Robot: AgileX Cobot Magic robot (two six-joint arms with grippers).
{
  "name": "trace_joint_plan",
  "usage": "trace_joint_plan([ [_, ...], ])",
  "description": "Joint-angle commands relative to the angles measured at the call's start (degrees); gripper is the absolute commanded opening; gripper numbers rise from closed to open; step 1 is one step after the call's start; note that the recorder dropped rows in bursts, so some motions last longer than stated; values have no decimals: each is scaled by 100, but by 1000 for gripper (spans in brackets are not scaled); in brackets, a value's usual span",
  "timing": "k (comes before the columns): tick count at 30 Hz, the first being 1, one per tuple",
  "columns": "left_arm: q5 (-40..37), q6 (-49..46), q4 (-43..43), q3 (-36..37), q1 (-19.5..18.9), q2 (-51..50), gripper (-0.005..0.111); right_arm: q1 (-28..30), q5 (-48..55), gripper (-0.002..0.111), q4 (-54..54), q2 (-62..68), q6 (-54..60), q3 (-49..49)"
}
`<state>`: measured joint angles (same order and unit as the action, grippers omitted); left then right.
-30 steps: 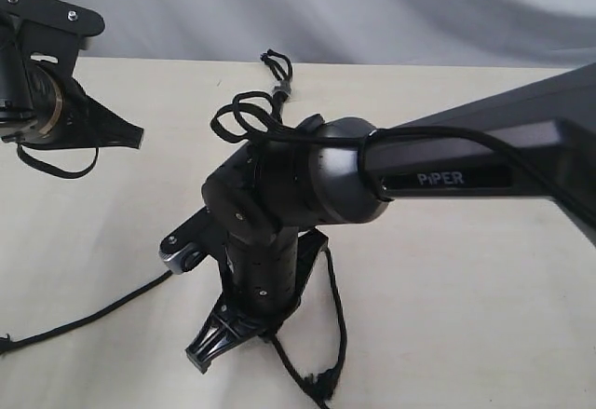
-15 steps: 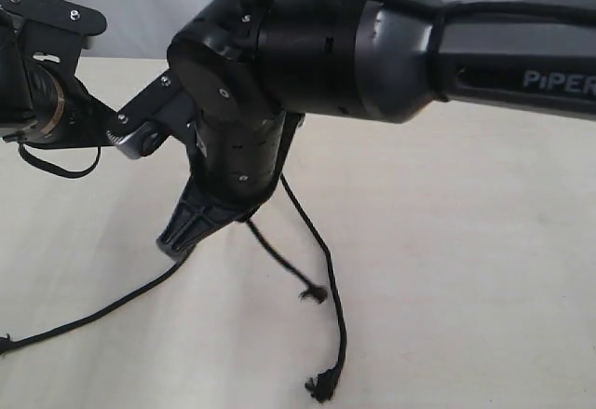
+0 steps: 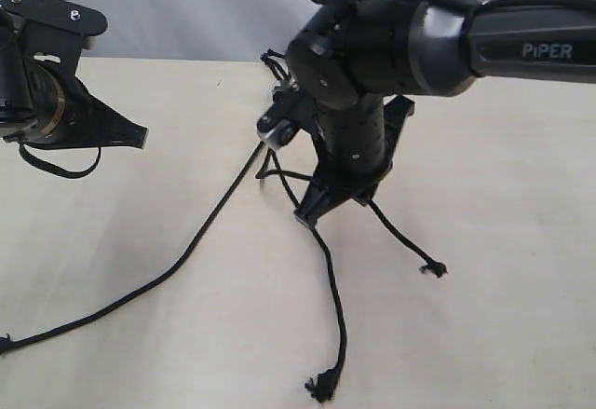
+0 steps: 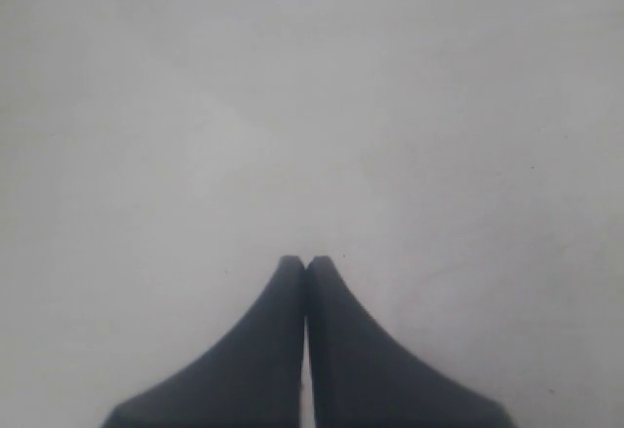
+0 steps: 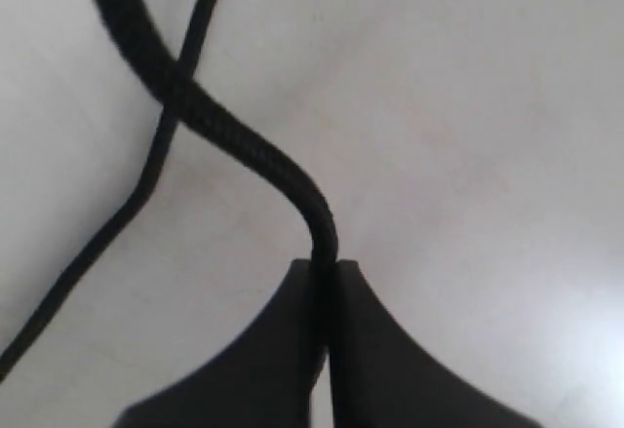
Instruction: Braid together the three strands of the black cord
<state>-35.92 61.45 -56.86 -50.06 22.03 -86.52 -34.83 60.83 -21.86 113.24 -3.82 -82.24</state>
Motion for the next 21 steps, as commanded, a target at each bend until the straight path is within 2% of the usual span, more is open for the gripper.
trace_joint_plan([
  [1,-17,-16,58,37,-14,58,0,176,-446,0,240,74,136,469],
  [13,-17,-16,80,37,-14,58,0,33,-1271,0,1078,74,167,1459],
  [16,-17,-16,107,37,-14,58,0,-212,-1357,0,1462,74,217,1580],
  [21,-16,-16,121,37,-14,58,0,-1002,-1428,0,2819,74,1233,1493],
])
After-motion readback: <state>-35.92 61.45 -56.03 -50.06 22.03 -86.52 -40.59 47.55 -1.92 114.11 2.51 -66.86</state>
